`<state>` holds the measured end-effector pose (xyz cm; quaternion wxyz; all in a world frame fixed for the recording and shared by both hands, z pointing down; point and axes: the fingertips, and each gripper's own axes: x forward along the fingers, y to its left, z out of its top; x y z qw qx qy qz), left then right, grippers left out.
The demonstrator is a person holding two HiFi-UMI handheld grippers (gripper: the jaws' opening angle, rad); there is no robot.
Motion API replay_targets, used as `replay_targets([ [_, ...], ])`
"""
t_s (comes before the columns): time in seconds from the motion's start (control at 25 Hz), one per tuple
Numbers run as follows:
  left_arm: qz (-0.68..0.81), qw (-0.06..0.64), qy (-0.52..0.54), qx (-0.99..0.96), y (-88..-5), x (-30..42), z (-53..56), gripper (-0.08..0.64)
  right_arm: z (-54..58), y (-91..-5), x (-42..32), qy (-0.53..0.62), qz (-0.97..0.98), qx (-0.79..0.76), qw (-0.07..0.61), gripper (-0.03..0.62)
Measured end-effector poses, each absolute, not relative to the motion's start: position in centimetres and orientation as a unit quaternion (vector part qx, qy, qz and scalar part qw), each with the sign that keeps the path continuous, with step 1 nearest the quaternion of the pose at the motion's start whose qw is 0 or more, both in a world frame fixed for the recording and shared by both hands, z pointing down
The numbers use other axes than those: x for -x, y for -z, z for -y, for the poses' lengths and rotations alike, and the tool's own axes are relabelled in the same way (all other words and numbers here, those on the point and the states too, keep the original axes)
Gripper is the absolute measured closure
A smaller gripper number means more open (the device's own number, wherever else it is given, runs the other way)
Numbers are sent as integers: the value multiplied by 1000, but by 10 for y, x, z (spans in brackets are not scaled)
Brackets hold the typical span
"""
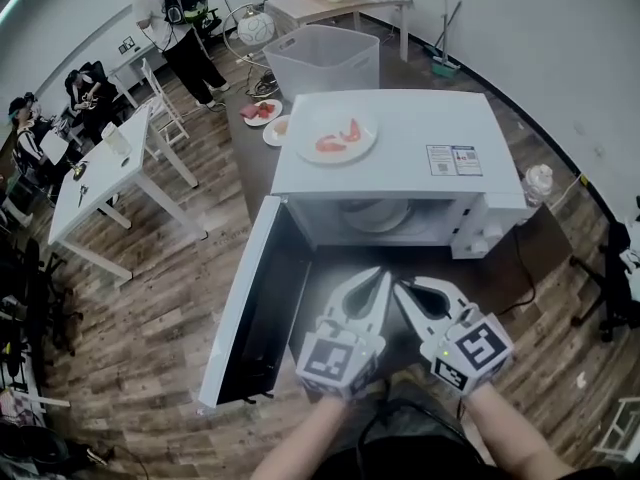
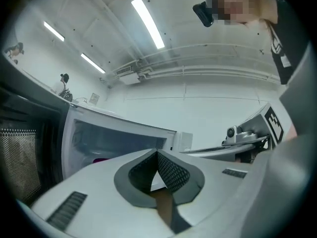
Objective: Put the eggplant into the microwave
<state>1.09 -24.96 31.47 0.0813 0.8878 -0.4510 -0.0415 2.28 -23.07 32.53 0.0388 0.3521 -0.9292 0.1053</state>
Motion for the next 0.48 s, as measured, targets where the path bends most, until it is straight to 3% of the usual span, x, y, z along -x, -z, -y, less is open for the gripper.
replay_targets([
  [0.48, 437, 58, 41, -897, -279, -22, 224, 558, 207, -291, -33, -91, 932, -350, 28, 592],
])
